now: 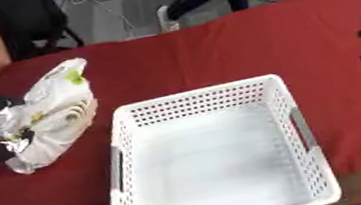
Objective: Pick up objects on the table and place them in the box.
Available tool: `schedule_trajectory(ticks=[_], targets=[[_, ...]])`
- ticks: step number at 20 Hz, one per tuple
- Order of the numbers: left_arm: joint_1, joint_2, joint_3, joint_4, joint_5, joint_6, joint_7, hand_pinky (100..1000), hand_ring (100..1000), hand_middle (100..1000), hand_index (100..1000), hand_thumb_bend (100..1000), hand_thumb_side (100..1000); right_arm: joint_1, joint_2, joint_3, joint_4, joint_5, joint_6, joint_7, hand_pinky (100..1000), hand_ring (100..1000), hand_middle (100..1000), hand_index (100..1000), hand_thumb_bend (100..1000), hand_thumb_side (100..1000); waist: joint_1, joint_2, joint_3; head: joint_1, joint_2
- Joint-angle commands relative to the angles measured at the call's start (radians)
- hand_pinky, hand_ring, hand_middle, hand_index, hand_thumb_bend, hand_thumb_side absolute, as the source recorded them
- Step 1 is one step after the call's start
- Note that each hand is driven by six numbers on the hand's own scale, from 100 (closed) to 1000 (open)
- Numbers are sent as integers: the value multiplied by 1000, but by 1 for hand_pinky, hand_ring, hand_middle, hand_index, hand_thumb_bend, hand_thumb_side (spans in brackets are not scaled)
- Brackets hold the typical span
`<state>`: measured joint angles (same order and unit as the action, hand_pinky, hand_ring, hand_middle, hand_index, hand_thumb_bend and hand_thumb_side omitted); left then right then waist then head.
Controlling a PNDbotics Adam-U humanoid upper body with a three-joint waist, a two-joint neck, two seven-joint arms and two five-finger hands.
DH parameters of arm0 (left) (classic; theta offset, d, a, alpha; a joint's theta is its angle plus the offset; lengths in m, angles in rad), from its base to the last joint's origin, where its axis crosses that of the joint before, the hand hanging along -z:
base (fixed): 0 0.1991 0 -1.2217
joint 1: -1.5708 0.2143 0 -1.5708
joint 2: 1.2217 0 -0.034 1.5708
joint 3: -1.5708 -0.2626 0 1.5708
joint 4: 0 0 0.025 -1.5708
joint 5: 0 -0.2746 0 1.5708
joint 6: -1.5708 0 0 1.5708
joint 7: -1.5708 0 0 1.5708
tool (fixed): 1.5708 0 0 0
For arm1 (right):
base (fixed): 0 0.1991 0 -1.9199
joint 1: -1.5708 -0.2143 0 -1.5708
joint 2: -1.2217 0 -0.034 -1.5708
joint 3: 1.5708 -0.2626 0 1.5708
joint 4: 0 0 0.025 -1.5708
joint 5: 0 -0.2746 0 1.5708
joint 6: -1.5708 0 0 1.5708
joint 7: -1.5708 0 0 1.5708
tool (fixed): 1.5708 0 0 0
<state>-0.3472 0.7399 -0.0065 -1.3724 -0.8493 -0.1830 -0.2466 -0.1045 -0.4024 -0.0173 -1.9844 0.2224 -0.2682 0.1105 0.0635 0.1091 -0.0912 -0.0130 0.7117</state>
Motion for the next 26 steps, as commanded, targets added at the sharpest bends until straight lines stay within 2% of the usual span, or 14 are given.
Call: schedule_trajectory(ticks=[1, 6, 7, 8, 10, 13, 16, 19, 23, 26], targets=[[-7, 19, 9, -27, -14, 1, 6, 153, 100, 100, 153, 100, 320, -7, -13, -2, -16, -2, -1, 2, 583, 783, 808, 899, 367, 915, -2, -9, -1, 3, -13], [-8, 16, 22, -45, 3, 6, 16, 151, 100, 100, 150, 100, 320, -6, -13, -3, -16, -1, -2, 1, 583, 783, 808, 899, 368, 915, -2, -9, -1, 1, -13], [-8, 15, 27, -50, 10, 8, 20, 147, 100, 100, 150, 100, 369, -6, -13, -3, -16, -1, -1, 1, 583, 783, 808, 899, 367, 916, -3, -9, -1, 1, -12], [-8, 14, 35, -58, 19, 12, 25, 144, 100, 100, 149, 100, 320, -6, -13, -3, -16, 0, -1, 0, 583, 783, 808, 899, 368, 915, -3, -9, 0, 1, -12], [-9, 11, 55, -81, 49, 22, 41, 131, 100, 100, 149, 100, 324, -5, -13, -5, -16, 0, -1, -1, 583, 782, 808, 899, 368, 915, -3, -9, 2, -1, -12], [-10, -2, 94, -140, 153, 40, 75, 100, 100, 100, 148, 100, 343, -4, -13, -6, -16, 1, 0, -2, 583, 782, 808, 899, 369, 915, -4, -9, 4, -4, -11], [-16, -18, 141, -234, 328, 59, 125, 100, 100, 100, 159, 100, 359, -2, -13, -7, -16, 2, 0, -3, 583, 782, 808, 899, 369, 915, -5, -10, 8, -6, -10], [-19, -17, 169, -320, 433, 77, 157, 100, 100, 100, 163, 100, 374, 0, -13, -7, -16, 2, 0, -3, 583, 783, 808, 899, 370, 916, -5, -11, 10, -8, -9], [-34, -18, 180, -444, 490, 94, 181, 110, 100, 100, 163, 100, 382, 1, -14, -7, -16, 3, 0, -2, 583, 783, 808, 899, 370, 916, -5, -12, 12, -7, -8], [-56, -23, 158, -505, 494, 100, 168, 116, 100, 100, 163, 100, 381, 1, -14, -6, -16, 2, -1, -1, 583, 783, 808, 899, 370, 916, -4, -13, 10, -5, -8]])
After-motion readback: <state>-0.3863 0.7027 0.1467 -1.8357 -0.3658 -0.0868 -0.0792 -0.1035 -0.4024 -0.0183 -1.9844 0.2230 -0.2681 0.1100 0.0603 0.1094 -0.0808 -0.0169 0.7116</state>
